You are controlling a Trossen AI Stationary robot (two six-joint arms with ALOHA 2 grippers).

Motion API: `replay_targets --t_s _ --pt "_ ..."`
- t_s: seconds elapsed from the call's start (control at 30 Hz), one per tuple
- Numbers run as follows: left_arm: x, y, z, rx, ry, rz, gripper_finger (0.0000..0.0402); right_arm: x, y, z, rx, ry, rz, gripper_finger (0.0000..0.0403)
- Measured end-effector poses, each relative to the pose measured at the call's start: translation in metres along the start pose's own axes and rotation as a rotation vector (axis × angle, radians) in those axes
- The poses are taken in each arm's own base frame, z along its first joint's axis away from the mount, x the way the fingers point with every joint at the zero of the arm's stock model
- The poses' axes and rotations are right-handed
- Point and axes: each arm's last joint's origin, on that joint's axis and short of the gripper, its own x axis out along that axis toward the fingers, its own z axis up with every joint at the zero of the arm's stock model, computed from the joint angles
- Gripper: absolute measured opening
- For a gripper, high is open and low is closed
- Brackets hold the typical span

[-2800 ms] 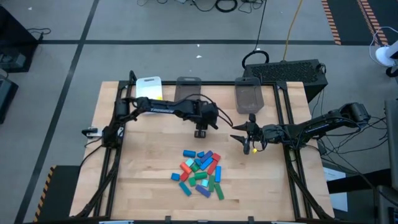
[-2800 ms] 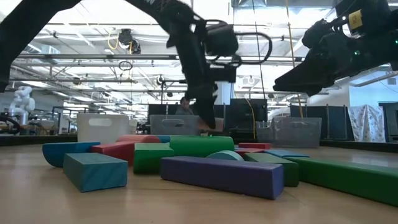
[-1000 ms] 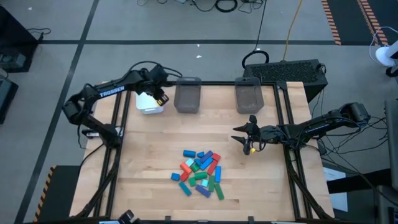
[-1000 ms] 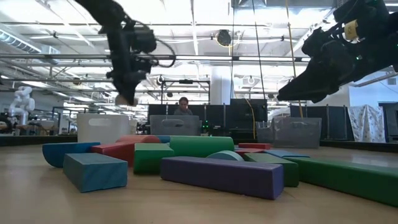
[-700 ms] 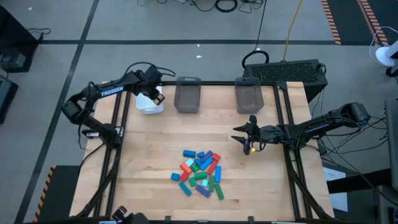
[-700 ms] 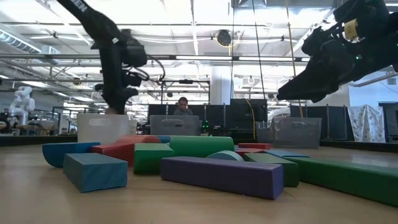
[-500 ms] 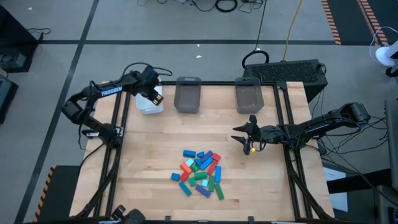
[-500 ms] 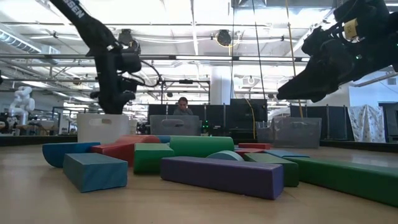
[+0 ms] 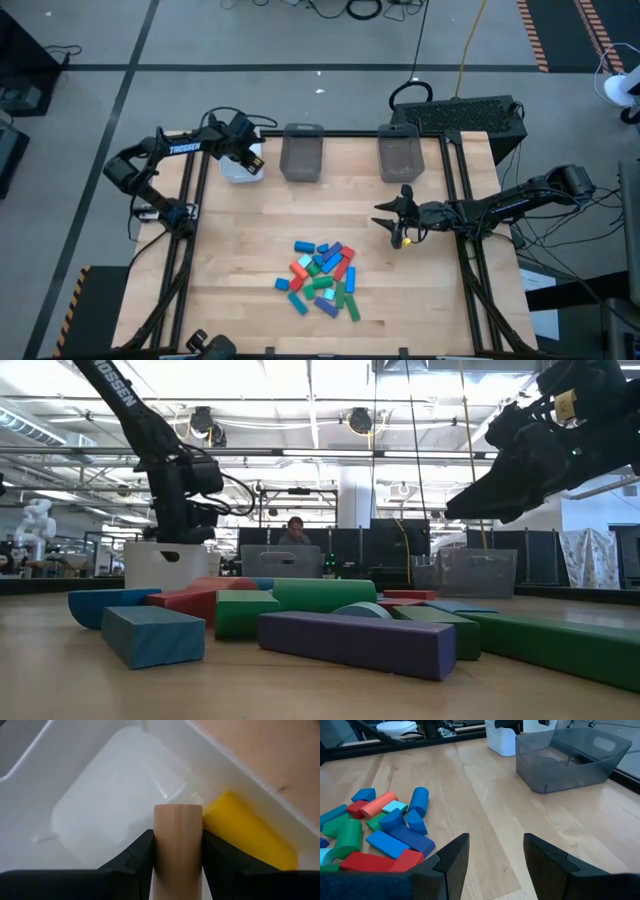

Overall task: Sort blocks by size
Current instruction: Put the brown cylindrical block into the white bin, then adjust the left black bin

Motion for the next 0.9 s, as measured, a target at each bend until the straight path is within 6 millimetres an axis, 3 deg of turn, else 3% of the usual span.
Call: replay_targets --t_s 0.6,0.9 --pt "0.0 -0.001 0.004 0.008 0.002 -0.043 0.0191 0.0 0.0 0.0 -0.004 0.0 0.0 0.0195" --pt "-0.042 -0.001 0.025 0.004 -0.167 -0.054 0.0192 0.0 0.0 0.0 -0.006 0.0 -0.001 0.0202"
